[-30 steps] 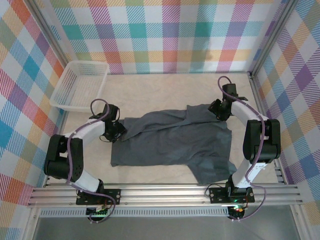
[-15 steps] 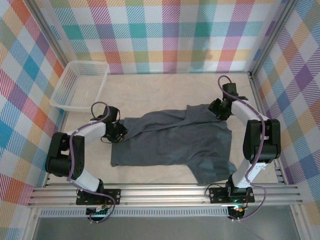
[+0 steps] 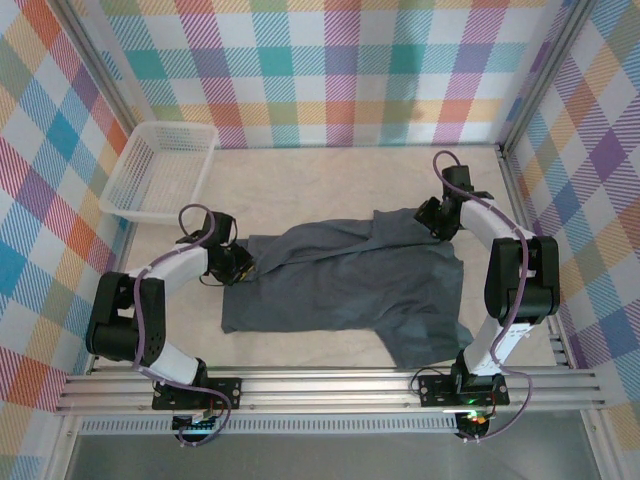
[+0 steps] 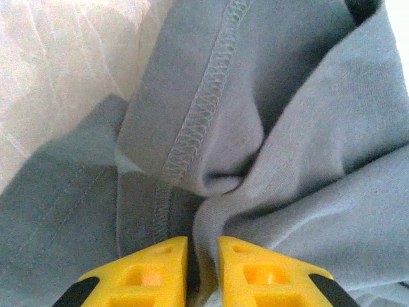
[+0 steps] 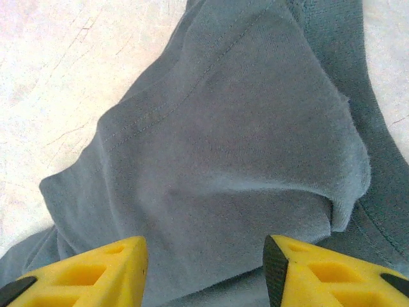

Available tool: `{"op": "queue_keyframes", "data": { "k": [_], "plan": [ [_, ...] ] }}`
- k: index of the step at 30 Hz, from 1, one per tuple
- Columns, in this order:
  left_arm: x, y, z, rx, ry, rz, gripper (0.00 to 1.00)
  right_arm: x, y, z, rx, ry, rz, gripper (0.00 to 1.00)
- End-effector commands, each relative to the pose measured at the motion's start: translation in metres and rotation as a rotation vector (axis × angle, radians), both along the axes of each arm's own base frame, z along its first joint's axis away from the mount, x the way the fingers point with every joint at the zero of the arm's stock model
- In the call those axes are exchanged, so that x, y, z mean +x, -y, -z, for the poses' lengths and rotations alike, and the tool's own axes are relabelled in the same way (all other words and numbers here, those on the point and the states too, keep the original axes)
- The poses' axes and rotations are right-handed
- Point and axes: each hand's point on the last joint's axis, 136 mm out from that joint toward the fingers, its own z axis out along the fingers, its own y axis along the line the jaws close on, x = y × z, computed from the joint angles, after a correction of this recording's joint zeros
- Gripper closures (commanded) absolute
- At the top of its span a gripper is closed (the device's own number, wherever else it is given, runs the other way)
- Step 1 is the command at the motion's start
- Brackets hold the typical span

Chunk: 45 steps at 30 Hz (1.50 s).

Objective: Fold the inside-out t-shirt

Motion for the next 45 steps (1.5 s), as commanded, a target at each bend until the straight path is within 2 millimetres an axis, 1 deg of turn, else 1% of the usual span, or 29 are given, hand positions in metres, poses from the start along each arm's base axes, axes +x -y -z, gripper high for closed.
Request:
{"op": "queue_keyframes", "data": {
  "k": [1,3,6,11,14,15,16,17,19,23,26,28,30,32,35,39,42,45],
  "plan": [
    [-0.002,0.004,-0.001,-0.057,0.0,-0.017,0.79,0.003,-0.004,-0.002,0.001,-0.005,-0.022,0.48],
    [-0.003,0.006,0.0,-0.068,-0.005,-0.011,0.77,0.003,-0.005,-0.002,0.001,-0.006,-0.024,0.49],
    [-0.005,0.007,-0.005,-0.077,0.01,-0.009,0.78,0.003,-0.005,-0.003,0.0,-0.006,-0.024,0.49],
    [-0.009,0.007,-0.01,-0.08,0.022,-0.007,0.89,0.003,-0.006,-0.002,0.006,-0.007,-0.025,0.49],
    [-0.012,0.008,-0.006,-0.087,-0.002,0.0,0.97,0.003,-0.007,-0.003,0.01,-0.009,-0.025,0.48],
    [-0.014,0.008,-0.005,-0.085,-0.01,0.001,0.98,0.004,-0.008,-0.003,0.01,-0.007,-0.026,0.48],
    [-0.015,0.008,-0.003,-0.08,-0.011,0.005,0.97,0.003,-0.008,-0.003,0.01,-0.007,-0.026,0.48],
    [-0.016,0.006,-0.002,-0.071,-0.012,0.005,0.93,0.003,-0.008,-0.004,0.01,-0.006,-0.027,0.48],
    [-0.018,0.001,-0.002,-0.036,-0.017,0.007,0.82,0.003,-0.008,-0.005,0.008,-0.005,-0.028,0.48],
    [-0.023,-0.007,-0.006,0.002,-0.014,-0.012,0.69,0.003,-0.008,-0.006,0.006,-0.004,-0.029,0.48],
    [-0.031,-0.017,-0.007,0.053,-0.037,-0.037,0.65,0.003,-0.009,-0.005,0.01,-0.006,-0.032,0.48],
    [-0.035,-0.023,-0.01,0.075,-0.033,-0.059,0.65,0.003,-0.009,-0.006,0.009,-0.003,-0.032,0.48],
    [-0.038,-0.02,-0.014,0.048,-0.024,-0.08,0.65,0.002,-0.009,-0.005,0.007,-0.006,-0.035,0.48],
    [-0.042,-0.014,-0.012,-0.017,-0.044,-0.134,0.66,0.002,-0.009,-0.005,0.007,-0.006,-0.034,0.48],
    [-0.038,-0.005,-0.013,-0.104,-0.05,-0.226,0.65,0.001,-0.009,-0.005,0.008,-0.007,-0.034,0.47],
    [-0.022,-0.001,-0.017,-0.185,-0.017,-0.339,0.53,-0.001,-0.01,-0.004,0.005,-0.011,-0.038,0.47],
    [-0.012,0.002,-0.018,-0.222,-0.011,-0.372,0.53,0.0,-0.01,-0.004,-0.001,-0.011,-0.04,0.47],
    [-0.015,0.002,-0.008,-0.226,-0.051,-0.406,0.54,0.0,-0.009,-0.004,-0.006,-0.01,-0.043,0.47]
  ]
}}
